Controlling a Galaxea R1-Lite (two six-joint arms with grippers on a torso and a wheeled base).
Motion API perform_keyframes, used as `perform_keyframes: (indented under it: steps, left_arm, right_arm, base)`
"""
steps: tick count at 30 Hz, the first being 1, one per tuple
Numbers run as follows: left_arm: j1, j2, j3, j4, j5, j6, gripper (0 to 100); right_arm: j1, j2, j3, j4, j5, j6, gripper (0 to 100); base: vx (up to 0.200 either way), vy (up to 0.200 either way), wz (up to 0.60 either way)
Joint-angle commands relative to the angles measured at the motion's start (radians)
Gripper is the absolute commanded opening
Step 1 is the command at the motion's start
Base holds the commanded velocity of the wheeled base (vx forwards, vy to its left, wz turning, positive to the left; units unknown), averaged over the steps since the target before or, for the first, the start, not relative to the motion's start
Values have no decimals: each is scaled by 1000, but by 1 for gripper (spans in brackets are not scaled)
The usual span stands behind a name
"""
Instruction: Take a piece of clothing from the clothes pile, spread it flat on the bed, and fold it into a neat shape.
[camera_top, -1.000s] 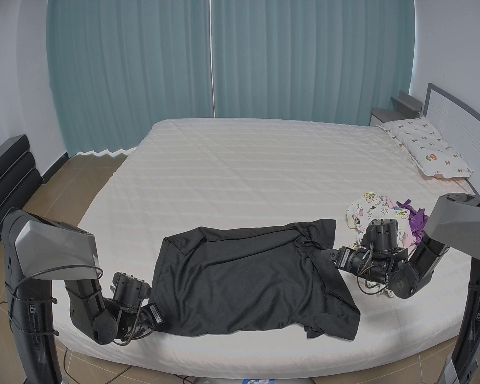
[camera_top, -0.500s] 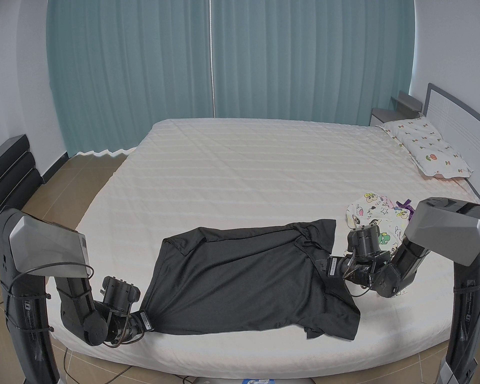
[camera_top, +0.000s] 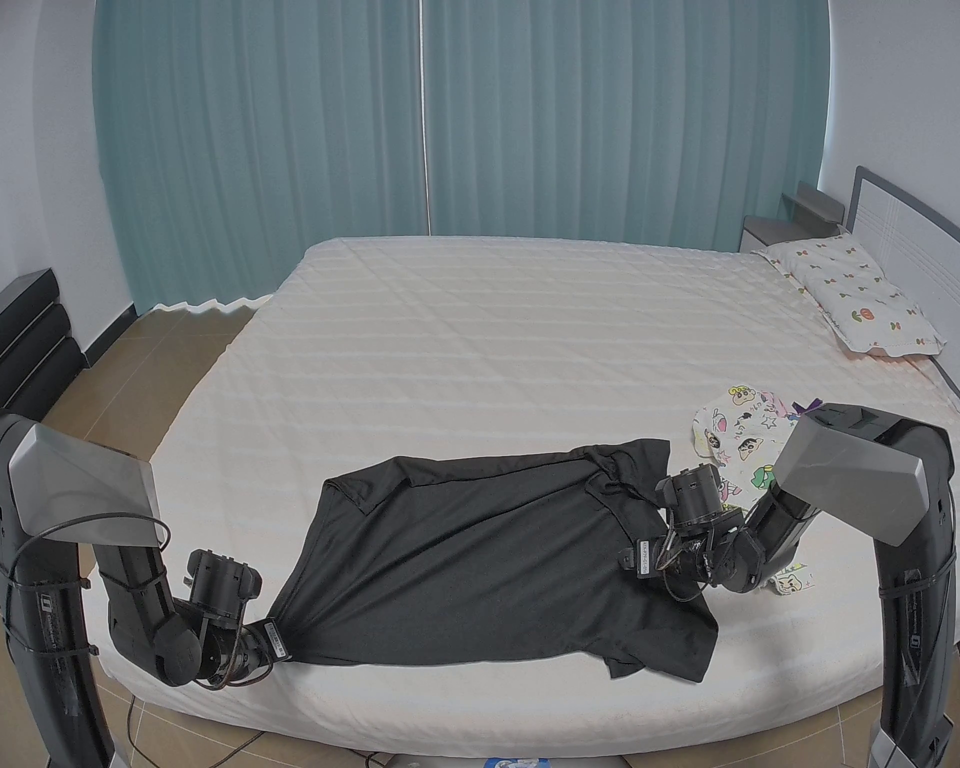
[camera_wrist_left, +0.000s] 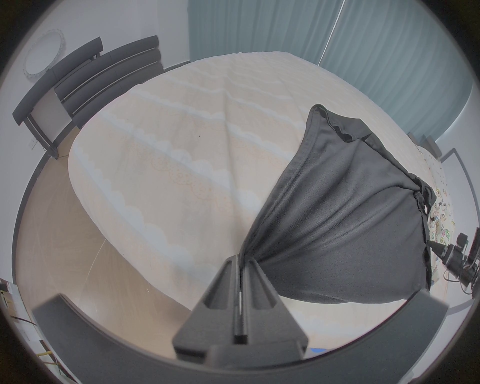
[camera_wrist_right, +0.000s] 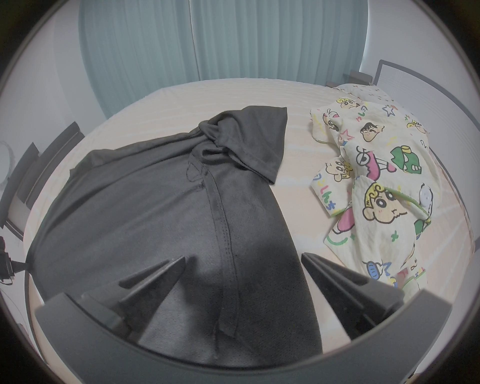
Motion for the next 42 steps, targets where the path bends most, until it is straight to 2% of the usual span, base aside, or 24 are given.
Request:
perform_keyframes:
  steps: [1, 10, 13, 17, 24, 33, 34, 35, 37, 39, 40, 42]
  left_arm:
    - [2, 2, 0, -1, 1, 0, 0]
    - [13, 5, -3, 0, 1, 3, 0]
    - [51, 13, -5, 0, -4, 55, 0]
    - [63, 13, -6, 0, -6, 59, 0]
    - [63, 19, -2, 0, -7, 61, 0]
    - [57, 16, 3, -1, -19, 61, 0]
    - [57, 15, 5, -1, -26, 61, 0]
    - [57, 15, 5, -1, -27, 61, 0]
    - [57, 15, 3, -1, -38, 61, 0]
    - [57, 15, 3, -3, -39, 61, 0]
    - [56, 16, 1, -4, -39, 59, 0]
    - [57, 16, 1, -6, -39, 59, 0]
  right_arm:
    - [-1, 16, -1, 3, -6, -1, 0]
    - [-26, -20, 24, 0, -3, 10, 0]
    - [-75, -51, 64, -4, 13, 7, 0]
    - [-124, -67, 76, -14, 13, 10, 0]
    - [-242, -96, 167, -149, 118, 8, 0]
    - [-307, -37, 182, -266, 156, 14, 0]
    - [-307, -36, 185, -281, 176, 27, 100]
    - [-307, -36, 185, -283, 181, 30, 100]
    - [-294, -54, 203, -336, 250, 131, 100]
    - [-293, -65, 208, -352, 262, 157, 100]
    - [-293, -116, 225, -373, 294, 212, 100]
    - [-293, -151, 245, -373, 317, 232, 100]
  base:
    - [0, 0, 0]
    - [0, 0, 0]
    - [0, 0, 0]
    - [0, 0, 0]
    - [0, 0, 0]
    - [0, 0, 0]
    - [0, 0, 0]
    - [0, 0, 0]
    - [0, 0, 0]
    - [0, 0, 0]
    - [0, 0, 0]
    - [0, 0, 0]
